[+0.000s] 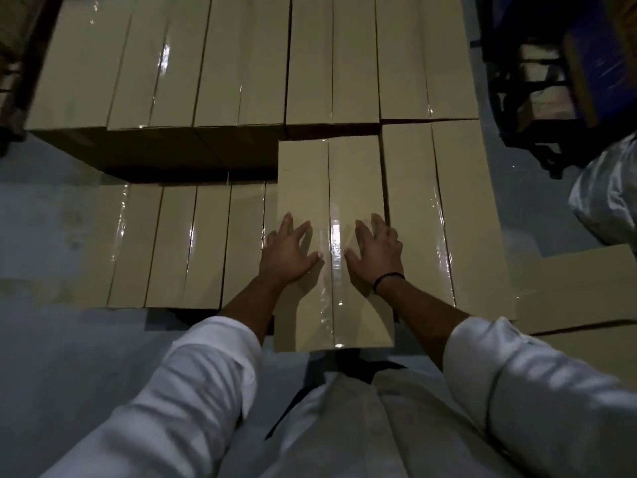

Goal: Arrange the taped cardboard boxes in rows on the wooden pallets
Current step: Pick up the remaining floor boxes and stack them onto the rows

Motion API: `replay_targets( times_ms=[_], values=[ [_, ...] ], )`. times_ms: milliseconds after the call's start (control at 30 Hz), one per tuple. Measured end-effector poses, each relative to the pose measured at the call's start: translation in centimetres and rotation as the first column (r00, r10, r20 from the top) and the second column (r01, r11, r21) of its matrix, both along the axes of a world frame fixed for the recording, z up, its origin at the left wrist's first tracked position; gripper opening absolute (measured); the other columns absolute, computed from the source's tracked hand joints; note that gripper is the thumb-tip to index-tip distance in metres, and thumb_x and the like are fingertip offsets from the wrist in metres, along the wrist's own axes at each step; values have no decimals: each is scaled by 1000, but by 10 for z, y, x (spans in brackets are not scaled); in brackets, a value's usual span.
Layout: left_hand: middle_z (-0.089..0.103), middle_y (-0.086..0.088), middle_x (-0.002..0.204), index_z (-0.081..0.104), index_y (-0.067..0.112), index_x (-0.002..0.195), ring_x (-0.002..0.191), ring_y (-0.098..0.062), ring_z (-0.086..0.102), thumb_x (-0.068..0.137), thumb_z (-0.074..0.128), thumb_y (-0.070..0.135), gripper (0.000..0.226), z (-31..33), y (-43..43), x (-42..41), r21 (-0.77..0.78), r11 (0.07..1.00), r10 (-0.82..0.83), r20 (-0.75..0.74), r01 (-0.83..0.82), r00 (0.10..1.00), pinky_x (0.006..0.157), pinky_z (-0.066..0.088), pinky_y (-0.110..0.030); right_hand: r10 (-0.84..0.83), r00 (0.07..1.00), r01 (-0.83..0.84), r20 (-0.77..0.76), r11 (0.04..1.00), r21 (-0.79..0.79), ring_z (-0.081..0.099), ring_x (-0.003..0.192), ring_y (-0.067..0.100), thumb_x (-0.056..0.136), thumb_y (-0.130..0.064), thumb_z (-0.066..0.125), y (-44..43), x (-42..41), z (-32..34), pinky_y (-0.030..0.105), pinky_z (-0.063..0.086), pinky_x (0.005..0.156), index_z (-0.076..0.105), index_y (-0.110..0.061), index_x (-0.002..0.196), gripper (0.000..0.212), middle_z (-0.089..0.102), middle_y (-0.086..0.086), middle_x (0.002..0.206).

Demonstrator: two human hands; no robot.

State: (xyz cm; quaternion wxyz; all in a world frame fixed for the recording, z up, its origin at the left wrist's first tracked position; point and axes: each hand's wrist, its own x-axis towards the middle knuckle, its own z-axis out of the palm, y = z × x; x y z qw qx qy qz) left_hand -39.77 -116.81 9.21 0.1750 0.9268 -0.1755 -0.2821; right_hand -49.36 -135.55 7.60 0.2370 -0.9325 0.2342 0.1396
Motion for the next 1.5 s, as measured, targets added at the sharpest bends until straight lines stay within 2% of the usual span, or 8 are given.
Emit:
replay_targets(
  times_ms=[167, 267, 433, 600, 700, 900, 1133, 1500],
  values=[
    [-12, -4, 171, 20, 31, 162, 155, -45, -4, 91, 70, 52, 90, -17, 12, -19, 189, 964, -161, -144, 187, 976, 115, 32, -61, 204, 956, -217, -209, 975, -40, -1, 151, 47, 96, -52, 54, 0, -20, -19, 64, 10, 120, 28, -30, 156, 69, 1, 8, 169],
    [-16, -4, 171, 17, 33, 162, 154, -47, -6, 90, 72, 51, 93, -17, 20, -41, 200, 961, -160, -165, 192, 973, 116, 30, -63, 240, 935, -254, -262, 967, -22, -9, 152, 48, 96, -53, 54, 4, -39, -25, 68, 6, 120, 11, -31, 161, 81, -11, 8, 169],
    [-20, -3, 170, 9, 35, 163, 152, -52, -5, 88, 76, 46, 101, -17, 40, -78, 252, 928, -234, -174, 273, 956, 116, 30, -63, 245, 923, -263, -297, 965, -20, -14, 151, 50, 96, -56, 53, 14, -64, -24, 70, 5, 119, 0, -31, 162, 88, -19, 8, 168],
    [-14, -6, 171, 7, 31, 163, 152, -54, 0, 85, 80, 41, 107, -19, 57, -104, 296, 889, -329, -120, 350, 937, 120, 28, -59, 202, 924, -218, -325, 976, -13, -11, 150, 51, 94, -56, 58, 24, -92, -23, 68, 9, 119, 1, -29, 162, 93, -19, 10, 168],
    [-12, -5, 171, 11, 31, 163, 154, -49, -2, 86, 78, 26, 102, -21, 66, -117, 257, 899, -334, -118, 353, 935, 118, 31, -58, 211, 910, -234, -357, 972, -21, -11, 150, 52, 93, -55, 61, 34, -119, -25, 68, 11, 118, 0, -28, 161, 96, -20, 12, 167],
    [-14, -10, 171, 9, 30, 164, 156, -43, -4, 90, 73, 12, 100, -27, 84, -135, 240, 877, -403, -105, 417, 909, 116, 33, -58, 226, 890, -254, -397, 967, -21, -8, 150, 53, 98, -43, 60, 54, -149, -22, 69, 13, 118, 5, -29, 162, 85, -17, 14, 168],
    [-7, -6, 172, 10, 32, 164, 156, -42, -3, 86, 79, 16, 105, -39, 91, -133, 270, 849, -455, -63, 454, 888, 119, 29, -62, 233, 920, -269, -314, 960, -76, 5, 150, 53, 97, -43, 61, 56, -153, -32, 71, 24, 115, 17, -31, 157, 75, -2, 12, 169],
    [-2, -4, 172, 11, 28, 164, 155, -43, -3, 89, 75, 14, 100, -47, 91, -129, 278, 819, -510, -46, 501, 859, 122, 23, -59, 277, 917, -349, -288, 906, -240, 17, 148, 51, 101, -49, 52, 60, -166, -40, 69, 22, 116, 16, -28, 160, 72, 5, 16, 168]
  ],
)
